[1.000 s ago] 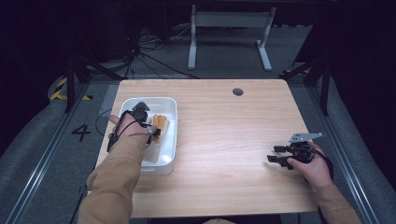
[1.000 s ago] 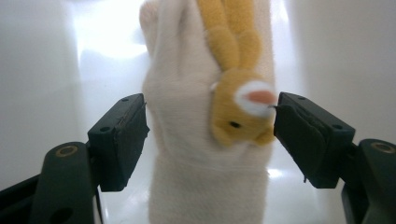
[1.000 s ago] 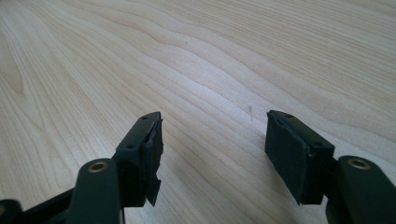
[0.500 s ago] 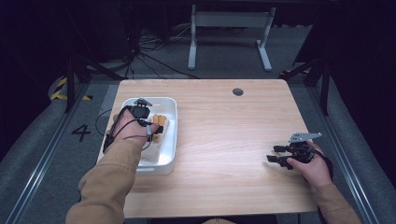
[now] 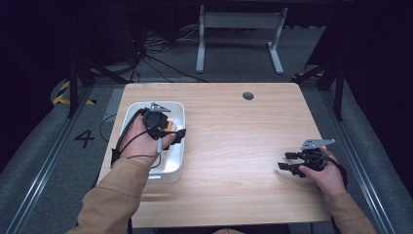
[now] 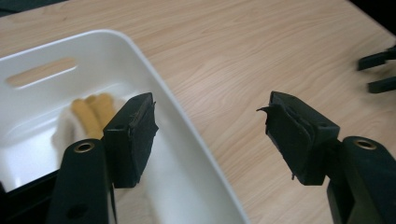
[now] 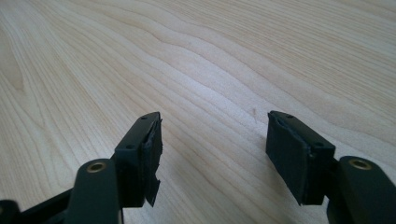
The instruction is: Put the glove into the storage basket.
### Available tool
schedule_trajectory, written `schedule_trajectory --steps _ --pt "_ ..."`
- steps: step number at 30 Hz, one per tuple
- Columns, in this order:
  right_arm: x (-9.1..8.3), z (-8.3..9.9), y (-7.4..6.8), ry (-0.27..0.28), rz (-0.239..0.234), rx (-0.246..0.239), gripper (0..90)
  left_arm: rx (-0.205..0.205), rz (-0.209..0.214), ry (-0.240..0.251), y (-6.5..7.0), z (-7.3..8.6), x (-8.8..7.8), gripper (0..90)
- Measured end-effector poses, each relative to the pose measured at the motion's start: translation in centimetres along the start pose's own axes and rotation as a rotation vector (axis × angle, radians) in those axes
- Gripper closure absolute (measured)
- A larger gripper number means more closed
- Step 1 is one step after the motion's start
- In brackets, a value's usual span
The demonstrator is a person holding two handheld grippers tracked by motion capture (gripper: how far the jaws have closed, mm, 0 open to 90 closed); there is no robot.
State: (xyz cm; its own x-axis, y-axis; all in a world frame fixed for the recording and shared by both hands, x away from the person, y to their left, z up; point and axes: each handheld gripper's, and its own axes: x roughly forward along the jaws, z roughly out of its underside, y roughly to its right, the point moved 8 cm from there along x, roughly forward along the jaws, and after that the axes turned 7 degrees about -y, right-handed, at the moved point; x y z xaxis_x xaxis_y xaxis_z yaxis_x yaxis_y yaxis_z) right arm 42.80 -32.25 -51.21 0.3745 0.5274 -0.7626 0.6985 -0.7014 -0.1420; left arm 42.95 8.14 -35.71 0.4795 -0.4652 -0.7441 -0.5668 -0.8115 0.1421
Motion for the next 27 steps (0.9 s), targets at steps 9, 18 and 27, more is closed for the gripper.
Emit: schedule_trajectory --steps 9,18,27 --pt "-0.4 0.4 0.0 0.013 -0.002 -0.001 37.0 0.082 0.124 0.072 4.3 -0.1 0.4 34.7" --pt "-0.9 0.8 0.0 0.020 0.004 -0.001 37.0 0.189 0.274 0.114 8.5 0.2 3.0 35.2" --pt "-0.9 0.8 -0.1 0.020 0.001 -0.009 37.0 0.262 0.366 0.092 11.0 2.3 6.5 38.3"
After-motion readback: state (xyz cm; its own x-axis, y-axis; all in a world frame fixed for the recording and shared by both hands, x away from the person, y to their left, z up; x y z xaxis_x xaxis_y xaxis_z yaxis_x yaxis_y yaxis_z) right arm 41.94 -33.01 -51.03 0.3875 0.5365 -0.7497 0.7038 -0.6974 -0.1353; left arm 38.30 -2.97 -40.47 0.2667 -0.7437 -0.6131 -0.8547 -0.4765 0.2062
